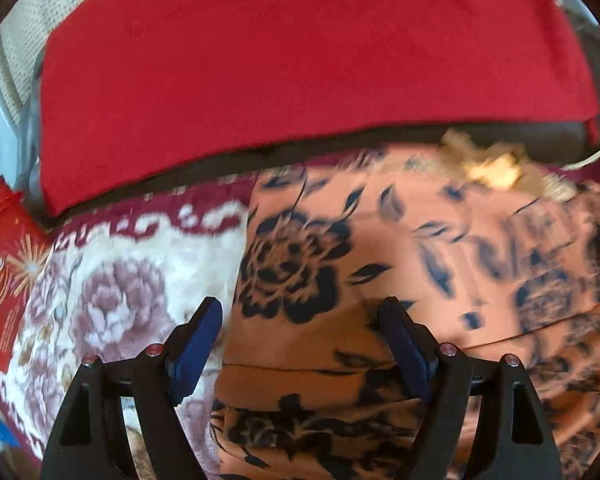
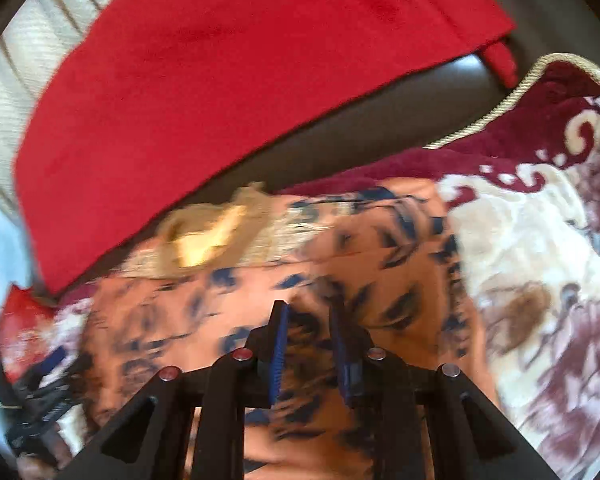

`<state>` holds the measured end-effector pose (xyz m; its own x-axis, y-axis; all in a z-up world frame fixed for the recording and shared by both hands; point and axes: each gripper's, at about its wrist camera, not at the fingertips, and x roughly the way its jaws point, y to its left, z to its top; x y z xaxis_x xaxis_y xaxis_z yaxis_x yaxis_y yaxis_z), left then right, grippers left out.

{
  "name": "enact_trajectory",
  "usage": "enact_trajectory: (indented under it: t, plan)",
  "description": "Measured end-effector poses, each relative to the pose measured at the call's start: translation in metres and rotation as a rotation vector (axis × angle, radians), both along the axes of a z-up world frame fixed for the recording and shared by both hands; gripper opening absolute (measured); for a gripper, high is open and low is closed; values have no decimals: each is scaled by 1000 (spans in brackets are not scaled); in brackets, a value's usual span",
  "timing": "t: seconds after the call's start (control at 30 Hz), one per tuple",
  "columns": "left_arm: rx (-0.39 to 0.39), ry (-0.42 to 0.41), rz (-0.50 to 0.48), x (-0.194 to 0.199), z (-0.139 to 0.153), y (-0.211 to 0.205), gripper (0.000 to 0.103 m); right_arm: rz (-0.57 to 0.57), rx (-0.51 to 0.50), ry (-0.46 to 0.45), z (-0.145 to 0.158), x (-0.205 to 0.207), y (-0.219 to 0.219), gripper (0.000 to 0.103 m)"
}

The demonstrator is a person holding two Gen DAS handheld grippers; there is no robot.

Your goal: Fold small clothes

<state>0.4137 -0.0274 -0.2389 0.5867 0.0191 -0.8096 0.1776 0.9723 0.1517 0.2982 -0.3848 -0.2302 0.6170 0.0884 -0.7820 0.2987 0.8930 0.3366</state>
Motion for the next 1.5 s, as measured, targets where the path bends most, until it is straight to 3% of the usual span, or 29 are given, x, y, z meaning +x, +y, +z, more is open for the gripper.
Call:
enact_trajectory:
  t: [0.13,0.37,0.57,0.63,0.8,1.0,1.1,1.3,1.5]
  plan:
    - [35,-18,0,-1,-3,-8,83,18,-4,4,0,3,3,24]
    - [82,-67,-34,-9,-3,-17,83,102,18,-80,19,-4,26,24]
    - [64,-66,-40,-9,-3,-16,83,165,-8,2,0,21,49,25]
    - [63,-66,-40,-8,-3,-16,83,157,-12,-8,-3,27,49,25]
    - [63,-66,-47,-7,-5,-15,84,147,22,-21,9,27,48,25]
    - [61,-67,-45,-7,-6,-15,84,254,73,-36,20,23,79,25]
    - [64,-70,-48,-7,-7,-15,84,298,6,46,5,26,96,26]
    - [66,-66,-42,-12,-4,-15,84,315,-2,26,17,7,94,26]
    - [-26,-50,-58,-22,8,-10,84,334,-53,43,9,-20,84,45]
